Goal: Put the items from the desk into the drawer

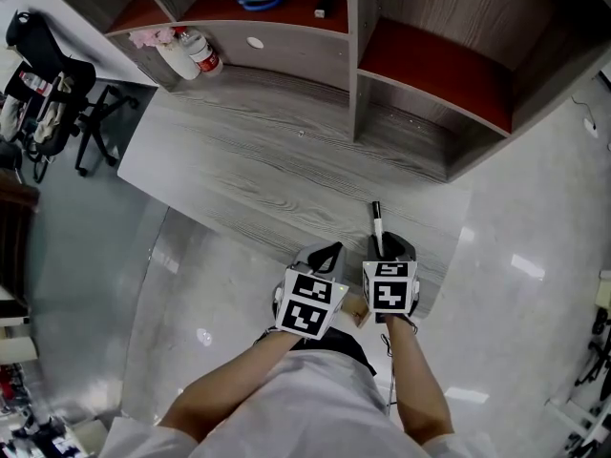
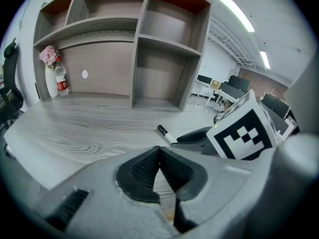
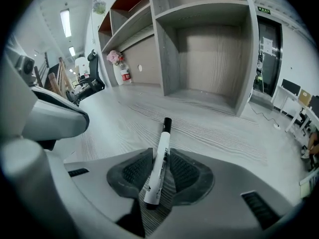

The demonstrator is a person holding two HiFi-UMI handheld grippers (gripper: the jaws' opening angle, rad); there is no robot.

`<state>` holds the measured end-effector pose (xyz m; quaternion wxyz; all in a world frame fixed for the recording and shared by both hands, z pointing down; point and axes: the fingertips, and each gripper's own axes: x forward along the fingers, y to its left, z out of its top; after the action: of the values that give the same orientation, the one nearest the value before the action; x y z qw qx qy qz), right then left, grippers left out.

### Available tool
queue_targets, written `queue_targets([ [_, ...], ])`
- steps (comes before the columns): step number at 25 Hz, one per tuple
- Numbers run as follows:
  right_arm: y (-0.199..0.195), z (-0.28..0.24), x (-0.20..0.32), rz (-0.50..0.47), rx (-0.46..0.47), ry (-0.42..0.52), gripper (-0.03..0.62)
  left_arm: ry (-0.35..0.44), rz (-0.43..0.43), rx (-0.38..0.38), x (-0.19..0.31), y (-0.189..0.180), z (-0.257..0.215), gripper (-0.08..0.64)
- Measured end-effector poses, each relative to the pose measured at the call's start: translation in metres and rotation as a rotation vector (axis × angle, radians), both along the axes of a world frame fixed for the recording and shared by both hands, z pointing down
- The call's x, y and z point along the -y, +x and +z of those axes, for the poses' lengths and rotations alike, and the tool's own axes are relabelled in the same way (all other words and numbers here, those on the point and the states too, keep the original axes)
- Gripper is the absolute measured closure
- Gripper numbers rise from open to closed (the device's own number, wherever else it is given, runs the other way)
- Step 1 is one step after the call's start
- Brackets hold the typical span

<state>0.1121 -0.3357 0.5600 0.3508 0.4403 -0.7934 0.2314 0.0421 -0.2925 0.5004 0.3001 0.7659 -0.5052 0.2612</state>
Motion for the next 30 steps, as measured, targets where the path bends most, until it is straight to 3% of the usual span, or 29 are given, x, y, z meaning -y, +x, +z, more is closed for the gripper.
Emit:
queue_targets([
  [11,-0.006,-0.008,-0.015,0.003,-0.031,0.020,0.535,0.010,0.006,-0.023,-0.017,-0.014,-0.006,0.557],
  [30,-0.049,-0.024,-0.110,0.091,0.005,0.041,0.535,0.035,0.089,-0.059,-0.094,-0.050,0.001,0.557],
])
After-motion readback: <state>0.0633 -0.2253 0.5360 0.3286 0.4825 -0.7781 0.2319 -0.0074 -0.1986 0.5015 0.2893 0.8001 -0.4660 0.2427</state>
